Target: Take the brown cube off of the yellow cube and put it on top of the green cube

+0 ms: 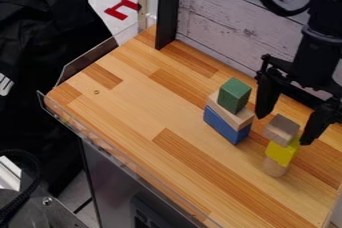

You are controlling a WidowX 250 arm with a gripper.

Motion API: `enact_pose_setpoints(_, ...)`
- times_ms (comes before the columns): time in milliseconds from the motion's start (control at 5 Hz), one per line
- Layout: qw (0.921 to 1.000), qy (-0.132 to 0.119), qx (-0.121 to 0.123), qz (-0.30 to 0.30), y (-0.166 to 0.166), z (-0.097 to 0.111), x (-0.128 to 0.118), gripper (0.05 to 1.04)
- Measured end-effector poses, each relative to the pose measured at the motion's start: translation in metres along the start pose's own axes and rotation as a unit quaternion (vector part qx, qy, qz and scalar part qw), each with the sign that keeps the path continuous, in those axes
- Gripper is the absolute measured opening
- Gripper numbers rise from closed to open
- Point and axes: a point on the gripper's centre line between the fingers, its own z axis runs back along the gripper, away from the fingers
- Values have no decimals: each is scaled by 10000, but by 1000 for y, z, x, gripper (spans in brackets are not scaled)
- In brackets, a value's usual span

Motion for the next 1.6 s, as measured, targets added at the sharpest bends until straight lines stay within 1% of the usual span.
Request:
enact_pose_setpoints(400,10000,-45,-17,49,4,-1,2,999)
enact_pose_setpoints(600,9998,152,23,89,4,-10,0,999)
enact_pose_setpoints(800,9997,190,43,123,4,-12,0,999)
enact_pose_setpoints(1000,9995,243,61,171,3,-15,2,948)
enact_pose_setpoints(1200,9997,179,7,158,2,-17,5,663)
enact_pose_setpoints(1400,9998,153,-60,132,2,-17,6,547)
enact_pose_setpoints(1600,9998,124,-94,137,2,-17,6,547)
